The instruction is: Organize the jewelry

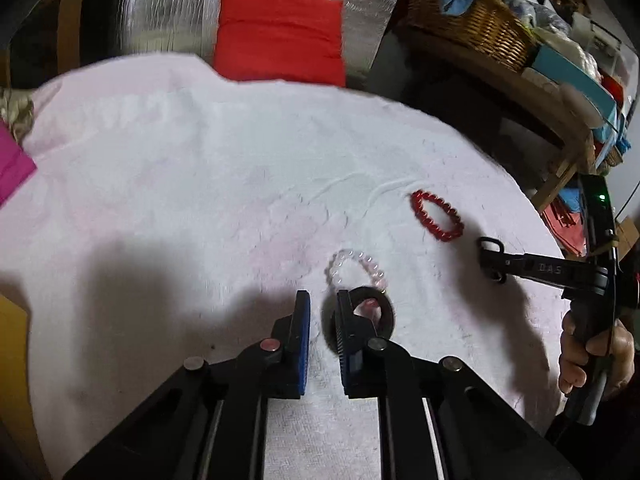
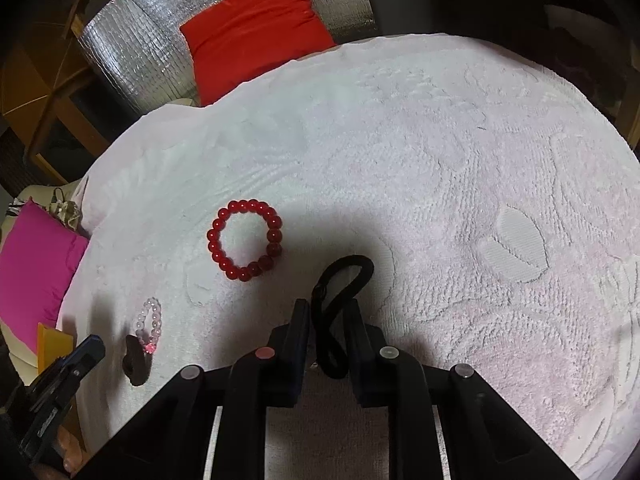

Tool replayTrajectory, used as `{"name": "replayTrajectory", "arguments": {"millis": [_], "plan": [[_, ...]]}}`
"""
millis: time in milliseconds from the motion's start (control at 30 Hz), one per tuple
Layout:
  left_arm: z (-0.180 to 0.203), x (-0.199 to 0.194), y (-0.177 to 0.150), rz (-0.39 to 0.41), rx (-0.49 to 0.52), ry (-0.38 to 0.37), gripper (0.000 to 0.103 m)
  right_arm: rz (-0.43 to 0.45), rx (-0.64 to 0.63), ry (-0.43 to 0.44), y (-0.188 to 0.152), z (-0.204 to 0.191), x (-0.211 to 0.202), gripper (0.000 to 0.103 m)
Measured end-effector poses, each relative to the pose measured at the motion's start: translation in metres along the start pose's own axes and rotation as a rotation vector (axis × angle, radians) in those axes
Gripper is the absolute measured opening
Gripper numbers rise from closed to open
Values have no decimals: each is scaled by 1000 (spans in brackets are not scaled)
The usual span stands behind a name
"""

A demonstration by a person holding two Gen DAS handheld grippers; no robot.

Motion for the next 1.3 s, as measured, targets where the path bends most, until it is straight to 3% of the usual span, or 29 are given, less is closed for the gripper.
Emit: {"name": "replayTrajectory", "arguments": {"millis": [167, 367, 433, 467, 533, 667, 767, 867, 900, 933, 967, 1000, 1067, 1100, 1133, 1167, 1233, 1300], "plan": [[7, 15, -6, -55, 28, -20, 23, -5, -3, 3, 1, 1, 0, 20], [17, 29, -12, -75, 82, 21, 23, 5, -30, -16, 0, -2, -1, 20], [19, 25, -10, -60, 80, 14, 10, 12, -48, -27, -1, -4, -2, 20], [21, 22, -8, -50, 75, 3, 10, 16, -58, -33, -1, -5, -2, 20], [28, 10, -1, -2, 82, -12, 9, 18, -65, -35, -1, -5, -3, 20], [29, -39, 24, 201, 47, -77, 9, 22, -62, -31, 0, -4, -4, 20], [18, -53, 30, 257, 16, -81, 9, 29, -64, -34, -1, -4, -6, 20], [4, -20, 19, 134, 67, 107, 9, 33, -64, -39, -1, -5, -6, 20], [-1, -20, 18, 123, -9, 57, 9, 33, -60, -38, -1, -6, -6, 19], [-1, -33, 23, 170, -85, -48, 9, 33, -57, -37, 0, -6, -6, 19], [3, -53, 31, 264, -96, -129, 9, 35, -56, -35, 0, -7, -6, 19], [10, -64, 35, 331, -22, -91, 9, 37, -59, -37, 0, -8, -6, 19], [12, -42, 30, 246, 74, 72, 9, 36, -64, -47, 0, -9, -4, 19], [3, -23, 22, 158, 11, 74, 9, 38, -67, -51, 0, -9, -4, 19], [0, -15, 18, 117, -50, 28, 9, 40, -72, -55, 0, -10, -4, 19], [2, -18, 19, 124, -68, -16, 9, 41, -77, -56, 0, -11, -4, 19], [15, -40, 28, 228, 28, 7, 9, 41, -68, -48, 1, -10, -4, 19], [13, -44, 30, 242, 26, 13, 9, 47, -55, -35, 2, -8, -6, 19]]}}
Point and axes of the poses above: each gripper's, at about its wrist camera, not at the fingertips, and x roughly the way its jaws point, z to its right, y to its top, the point moved 6 cm from there along x, roughly the way its jaws point, and after that the axes turned 4 degrees about -x, right-handed, at the moved point
